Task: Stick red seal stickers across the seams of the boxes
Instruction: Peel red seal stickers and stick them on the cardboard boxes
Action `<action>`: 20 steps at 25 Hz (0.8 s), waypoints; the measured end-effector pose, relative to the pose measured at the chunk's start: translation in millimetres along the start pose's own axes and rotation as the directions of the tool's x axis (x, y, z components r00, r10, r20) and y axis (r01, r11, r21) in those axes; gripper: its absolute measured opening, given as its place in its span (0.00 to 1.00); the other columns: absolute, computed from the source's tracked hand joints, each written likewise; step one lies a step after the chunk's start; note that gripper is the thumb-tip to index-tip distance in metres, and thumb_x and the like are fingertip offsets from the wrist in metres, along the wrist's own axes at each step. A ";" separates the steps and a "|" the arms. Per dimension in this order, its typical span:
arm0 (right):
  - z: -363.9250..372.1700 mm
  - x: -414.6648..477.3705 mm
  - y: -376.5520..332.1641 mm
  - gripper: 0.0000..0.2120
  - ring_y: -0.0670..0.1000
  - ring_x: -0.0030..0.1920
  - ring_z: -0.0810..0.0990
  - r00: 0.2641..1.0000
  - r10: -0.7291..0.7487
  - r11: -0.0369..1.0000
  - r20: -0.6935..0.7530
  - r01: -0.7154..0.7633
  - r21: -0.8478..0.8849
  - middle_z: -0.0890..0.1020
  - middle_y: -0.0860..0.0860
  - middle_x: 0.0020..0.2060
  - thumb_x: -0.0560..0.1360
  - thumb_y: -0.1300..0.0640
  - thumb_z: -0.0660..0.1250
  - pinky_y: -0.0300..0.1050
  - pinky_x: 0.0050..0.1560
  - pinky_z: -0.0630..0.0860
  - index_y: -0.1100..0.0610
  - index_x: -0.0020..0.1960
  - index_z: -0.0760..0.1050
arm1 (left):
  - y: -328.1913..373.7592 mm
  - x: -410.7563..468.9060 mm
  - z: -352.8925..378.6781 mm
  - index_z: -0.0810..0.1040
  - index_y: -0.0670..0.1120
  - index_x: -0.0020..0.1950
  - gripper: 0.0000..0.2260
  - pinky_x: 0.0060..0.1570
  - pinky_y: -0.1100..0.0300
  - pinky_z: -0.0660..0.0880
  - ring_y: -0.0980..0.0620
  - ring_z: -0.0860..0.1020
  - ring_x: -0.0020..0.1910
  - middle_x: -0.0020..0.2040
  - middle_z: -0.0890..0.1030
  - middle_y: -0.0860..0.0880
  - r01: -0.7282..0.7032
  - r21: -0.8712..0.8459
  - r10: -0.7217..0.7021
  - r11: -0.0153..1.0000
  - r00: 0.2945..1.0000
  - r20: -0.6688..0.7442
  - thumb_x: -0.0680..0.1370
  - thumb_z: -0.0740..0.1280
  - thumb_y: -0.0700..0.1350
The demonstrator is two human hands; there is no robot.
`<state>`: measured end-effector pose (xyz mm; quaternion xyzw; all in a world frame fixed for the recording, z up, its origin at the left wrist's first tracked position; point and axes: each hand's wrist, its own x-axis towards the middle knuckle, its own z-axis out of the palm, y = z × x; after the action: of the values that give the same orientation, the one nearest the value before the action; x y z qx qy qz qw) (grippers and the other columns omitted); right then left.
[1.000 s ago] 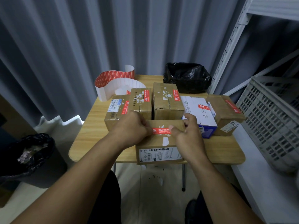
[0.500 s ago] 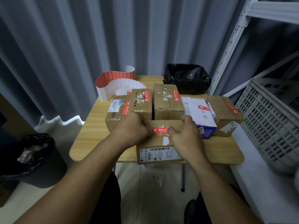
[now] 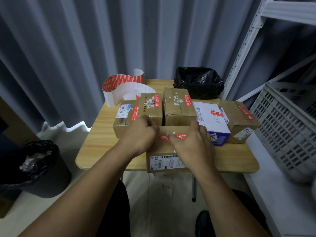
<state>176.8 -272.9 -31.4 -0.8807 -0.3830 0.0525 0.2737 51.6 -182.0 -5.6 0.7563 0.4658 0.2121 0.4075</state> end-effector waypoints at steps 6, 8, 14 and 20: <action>-1.1 -1.6 -11.7 0.48 0.61 0.70 0.67 1.000 0.024 0.994 0.013 -0.022 -0.102 0.69 0.58 0.70 0.69 0.28 0.65 0.59 0.66 0.66 0.57 0.76 0.56 | -10.0 5.1 1.0 0.78 0.46 0.49 0.11 0.40 0.49 0.70 0.44 0.75 0.40 0.40 0.79 0.44 0.034 -0.158 -0.032 0.987 0.999 0.020 0.75 0.60 0.49; -0.8 -1.9 -15.3 0.51 0.61 0.70 0.66 0.999 0.026 0.991 0.031 -0.022 -0.129 0.68 0.59 0.70 0.68 0.26 0.64 0.60 0.66 0.66 0.58 0.78 0.53 | -9.9 4.9 1.1 0.78 0.45 0.48 0.12 0.40 0.48 0.70 0.44 0.74 0.39 0.39 0.79 0.44 0.039 -0.188 -0.036 0.981 0.999 0.017 0.72 0.60 0.50; -6.8 2.2 -11.9 0.51 0.61 0.73 0.63 0.992 0.045 0.999 0.121 -0.049 0.025 0.64 0.58 0.74 0.71 0.25 0.61 0.58 0.67 0.66 0.55 0.80 0.50 | -13.0 5.0 2.2 0.77 0.45 0.47 0.06 0.39 0.51 0.68 0.46 0.73 0.37 0.37 0.77 0.47 0.041 -0.226 -0.036 0.973 0.999 0.027 0.78 0.62 0.44; -4.1 -1.2 -5.5 0.49 0.60 0.73 0.64 0.996 0.040 0.992 0.078 -0.049 0.113 0.65 0.55 0.74 0.71 0.30 0.68 0.53 0.64 0.68 0.53 0.80 0.52 | -16.3 0.7 8.3 0.76 0.46 0.51 0.16 0.47 0.45 0.80 0.45 0.82 0.47 0.46 0.83 0.45 0.031 -0.274 -0.046 0.961 0.998 -0.046 0.68 0.74 0.50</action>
<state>173.7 -272.4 -25.2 -0.8691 -0.3697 0.1136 0.3082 49.1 -181.0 -23.7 0.6780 0.4573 0.2859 0.4995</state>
